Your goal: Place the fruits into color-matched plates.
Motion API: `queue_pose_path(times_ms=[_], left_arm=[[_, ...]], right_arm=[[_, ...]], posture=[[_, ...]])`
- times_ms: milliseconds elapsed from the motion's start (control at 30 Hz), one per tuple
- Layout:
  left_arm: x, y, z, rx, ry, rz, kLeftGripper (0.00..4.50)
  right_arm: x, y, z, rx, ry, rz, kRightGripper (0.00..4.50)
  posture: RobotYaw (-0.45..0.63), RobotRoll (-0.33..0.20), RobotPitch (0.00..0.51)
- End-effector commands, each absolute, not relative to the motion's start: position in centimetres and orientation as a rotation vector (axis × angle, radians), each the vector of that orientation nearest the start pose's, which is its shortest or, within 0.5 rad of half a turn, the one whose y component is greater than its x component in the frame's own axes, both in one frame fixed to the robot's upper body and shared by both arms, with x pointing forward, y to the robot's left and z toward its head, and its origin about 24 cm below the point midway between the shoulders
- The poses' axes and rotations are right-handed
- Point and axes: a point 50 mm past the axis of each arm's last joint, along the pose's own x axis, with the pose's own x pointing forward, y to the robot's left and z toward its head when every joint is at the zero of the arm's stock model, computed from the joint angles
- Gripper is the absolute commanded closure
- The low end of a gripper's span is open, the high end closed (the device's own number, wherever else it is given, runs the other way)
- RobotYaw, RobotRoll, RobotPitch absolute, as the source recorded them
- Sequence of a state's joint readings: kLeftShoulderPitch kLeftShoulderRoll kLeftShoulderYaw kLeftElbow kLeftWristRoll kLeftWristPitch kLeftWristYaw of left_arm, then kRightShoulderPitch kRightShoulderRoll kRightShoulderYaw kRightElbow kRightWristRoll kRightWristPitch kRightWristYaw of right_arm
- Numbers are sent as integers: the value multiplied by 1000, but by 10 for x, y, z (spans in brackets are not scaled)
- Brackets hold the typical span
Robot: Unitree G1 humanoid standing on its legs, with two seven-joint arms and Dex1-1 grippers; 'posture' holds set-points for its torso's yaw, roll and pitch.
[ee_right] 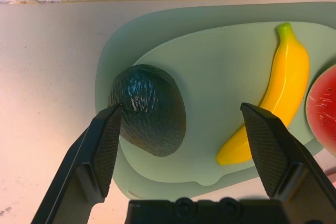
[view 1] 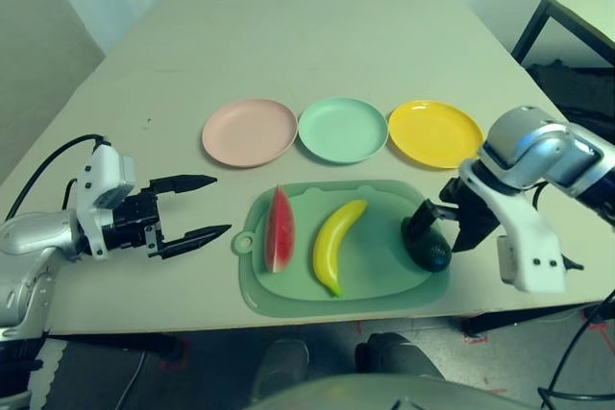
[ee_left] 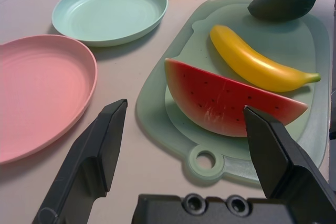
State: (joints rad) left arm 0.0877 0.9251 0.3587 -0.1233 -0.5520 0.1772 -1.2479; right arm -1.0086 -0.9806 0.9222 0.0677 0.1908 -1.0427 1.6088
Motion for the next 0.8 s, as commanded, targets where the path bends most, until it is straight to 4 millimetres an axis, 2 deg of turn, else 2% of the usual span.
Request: queue_pose_path(times_ms=[33,267,633,800], left_arm=[[209,291,161,384,167,-1006,36],[210,290,163,388,160,-1006,36],[212,289,165,394,157,-1014,36],[212,288,164,392,156,-1021,36]], right_arm=[[244,-129,181,-1882,-472,2303,0],[250,-130,173,-1885,-434,2300,0],[250,-127,163,-1856,-414,2310,0],[257,-130,159,-1895,-369,2283,0]], posture=[[101,0,75],[107,0,76],[104,0,76],[103,0,74]])
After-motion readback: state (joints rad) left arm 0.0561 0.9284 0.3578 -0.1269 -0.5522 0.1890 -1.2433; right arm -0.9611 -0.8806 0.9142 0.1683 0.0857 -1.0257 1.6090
